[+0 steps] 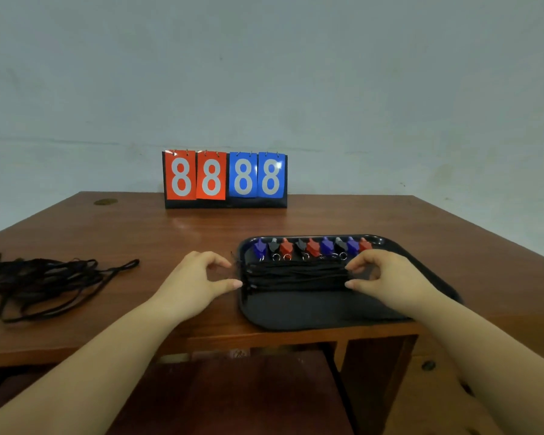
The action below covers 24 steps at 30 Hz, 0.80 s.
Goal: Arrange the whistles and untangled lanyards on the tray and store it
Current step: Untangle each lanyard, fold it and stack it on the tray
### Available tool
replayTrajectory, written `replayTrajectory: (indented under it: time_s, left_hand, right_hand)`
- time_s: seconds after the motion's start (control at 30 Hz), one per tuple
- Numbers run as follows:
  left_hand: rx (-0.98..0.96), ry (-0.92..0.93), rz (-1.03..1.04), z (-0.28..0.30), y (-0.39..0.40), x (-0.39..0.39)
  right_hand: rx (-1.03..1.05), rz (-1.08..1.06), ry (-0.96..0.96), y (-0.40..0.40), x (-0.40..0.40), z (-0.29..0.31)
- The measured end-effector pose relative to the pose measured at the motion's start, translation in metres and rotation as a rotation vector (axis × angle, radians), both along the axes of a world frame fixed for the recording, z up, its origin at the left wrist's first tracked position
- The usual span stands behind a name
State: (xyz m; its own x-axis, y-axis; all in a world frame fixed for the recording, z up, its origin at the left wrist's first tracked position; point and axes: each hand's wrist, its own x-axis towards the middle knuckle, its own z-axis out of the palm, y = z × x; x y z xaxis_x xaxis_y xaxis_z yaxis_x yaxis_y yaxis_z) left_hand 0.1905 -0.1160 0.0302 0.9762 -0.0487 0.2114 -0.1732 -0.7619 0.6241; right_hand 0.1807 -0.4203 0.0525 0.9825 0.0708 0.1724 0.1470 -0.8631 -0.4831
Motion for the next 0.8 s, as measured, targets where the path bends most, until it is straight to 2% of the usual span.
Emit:
replayTrajectory:
  time_s: [0.13,0.43,0.6,0.8]
  left_hand:
    - [0.039,0.008,0.036,0.01,0.04,-0.023]
    - [0.148,0.027,0.124,0.005,0.147,-0.055]
    - [0.178,0.011,0.181,0.0,0.185,-0.048]
    - [0.287,-0.013,0.186,-0.007,0.191,-0.018]
  right_hand:
    - [-0.039,0.07,-0.007,0.037,-0.008,0.006]
    - [-0.066,0.308,-0.005,0.174,-0.006,0.003]
    - [-0.12,0.399,-0.003,0.24,0.012,-0.002]
    - [-0.193,0.441,0.04,0.297,0.046,-0.012]
